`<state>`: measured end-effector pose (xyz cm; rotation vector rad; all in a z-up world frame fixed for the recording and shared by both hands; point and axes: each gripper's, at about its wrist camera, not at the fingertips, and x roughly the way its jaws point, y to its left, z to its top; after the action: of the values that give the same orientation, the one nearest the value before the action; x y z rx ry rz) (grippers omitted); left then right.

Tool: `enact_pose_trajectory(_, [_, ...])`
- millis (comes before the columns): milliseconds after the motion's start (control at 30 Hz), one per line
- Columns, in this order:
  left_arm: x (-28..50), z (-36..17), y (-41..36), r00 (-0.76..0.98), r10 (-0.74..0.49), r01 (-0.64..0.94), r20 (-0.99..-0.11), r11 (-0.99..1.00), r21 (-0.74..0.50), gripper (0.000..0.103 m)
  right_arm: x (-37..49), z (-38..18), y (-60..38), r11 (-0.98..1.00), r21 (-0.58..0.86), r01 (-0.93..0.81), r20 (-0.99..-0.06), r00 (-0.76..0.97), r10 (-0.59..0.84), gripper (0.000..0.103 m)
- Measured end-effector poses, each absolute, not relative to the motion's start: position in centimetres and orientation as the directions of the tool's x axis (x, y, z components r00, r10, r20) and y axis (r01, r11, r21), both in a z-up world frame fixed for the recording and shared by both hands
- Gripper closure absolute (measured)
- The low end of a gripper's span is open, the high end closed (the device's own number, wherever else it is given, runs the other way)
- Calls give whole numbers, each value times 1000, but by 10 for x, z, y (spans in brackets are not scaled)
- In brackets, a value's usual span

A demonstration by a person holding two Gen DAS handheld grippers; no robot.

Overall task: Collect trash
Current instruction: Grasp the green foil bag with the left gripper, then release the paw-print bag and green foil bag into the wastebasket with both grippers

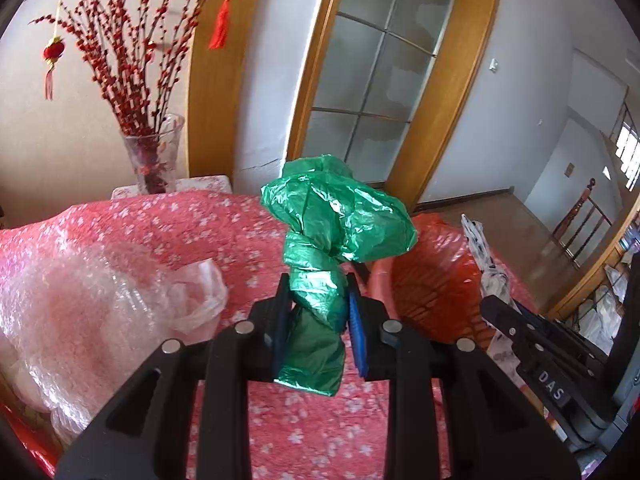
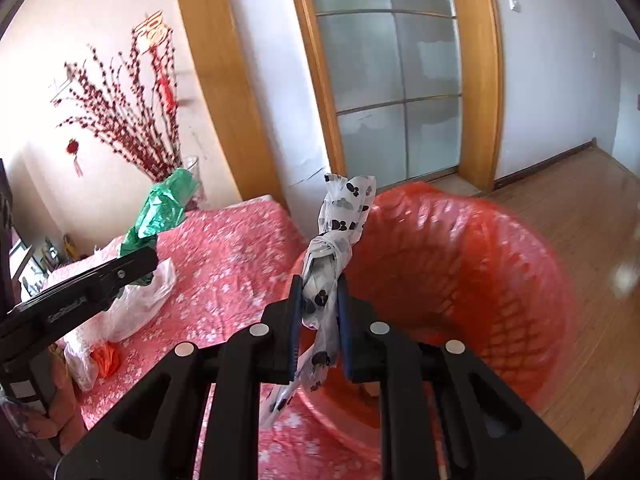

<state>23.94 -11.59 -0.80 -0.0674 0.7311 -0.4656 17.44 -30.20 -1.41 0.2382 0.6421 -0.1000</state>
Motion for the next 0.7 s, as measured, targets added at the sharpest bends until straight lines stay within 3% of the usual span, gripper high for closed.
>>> enact_pose_trajectory(700, [220, 5, -202, 560, -560, 538, -611, 806, -247, 76, 144, 7, -364, 939, 200, 280, -549, 826, -129, 86])
